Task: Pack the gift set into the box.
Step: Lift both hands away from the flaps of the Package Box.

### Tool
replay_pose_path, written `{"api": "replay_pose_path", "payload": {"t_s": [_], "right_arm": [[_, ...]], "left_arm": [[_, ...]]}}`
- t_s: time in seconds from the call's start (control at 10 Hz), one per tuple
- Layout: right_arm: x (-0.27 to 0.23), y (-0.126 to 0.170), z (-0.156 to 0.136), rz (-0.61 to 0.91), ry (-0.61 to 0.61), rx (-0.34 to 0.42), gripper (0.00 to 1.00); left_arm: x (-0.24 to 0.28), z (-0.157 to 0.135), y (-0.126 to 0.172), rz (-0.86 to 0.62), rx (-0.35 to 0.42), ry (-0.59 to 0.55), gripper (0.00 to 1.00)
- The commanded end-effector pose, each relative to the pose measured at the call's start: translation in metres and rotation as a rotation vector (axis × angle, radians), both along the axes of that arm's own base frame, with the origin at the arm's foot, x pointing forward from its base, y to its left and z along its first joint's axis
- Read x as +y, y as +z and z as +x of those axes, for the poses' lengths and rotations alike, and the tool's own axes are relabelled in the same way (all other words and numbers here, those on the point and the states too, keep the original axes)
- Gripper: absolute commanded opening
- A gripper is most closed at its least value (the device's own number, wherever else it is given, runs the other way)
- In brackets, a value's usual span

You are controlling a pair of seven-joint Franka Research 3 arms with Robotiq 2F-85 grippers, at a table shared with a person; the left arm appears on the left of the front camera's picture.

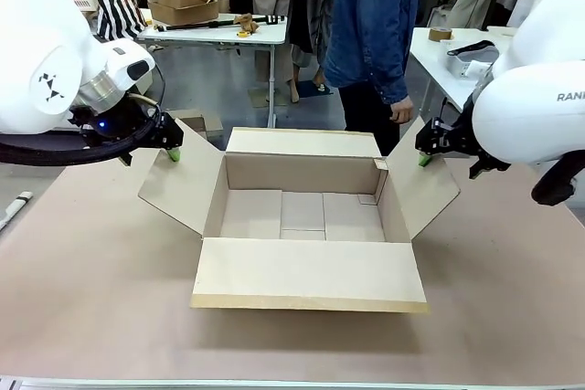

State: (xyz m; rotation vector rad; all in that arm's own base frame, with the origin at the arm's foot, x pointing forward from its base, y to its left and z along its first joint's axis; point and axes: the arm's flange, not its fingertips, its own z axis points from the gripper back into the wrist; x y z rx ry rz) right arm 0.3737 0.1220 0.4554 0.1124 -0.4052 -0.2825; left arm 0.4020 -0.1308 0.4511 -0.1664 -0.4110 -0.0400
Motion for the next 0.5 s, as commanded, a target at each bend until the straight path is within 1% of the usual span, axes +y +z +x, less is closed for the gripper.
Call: {"api": "replay_pose_path", "payload": {"t_s": [0.0,0.4], "right_arm": [[0.0010,0.0036,0.0007,-0.011,-0.019,0.002,1.00],[0.0010,0.0036,0.0007,-0.011,-0.019,0.002,1.00]], "left_arm": [[0.0002,-0.0003,0.0006,0.007,0.005,0.015,1.00],[0.0002,-0.0003,0.0006,0.007,0.005,0.015,1.00]]}}
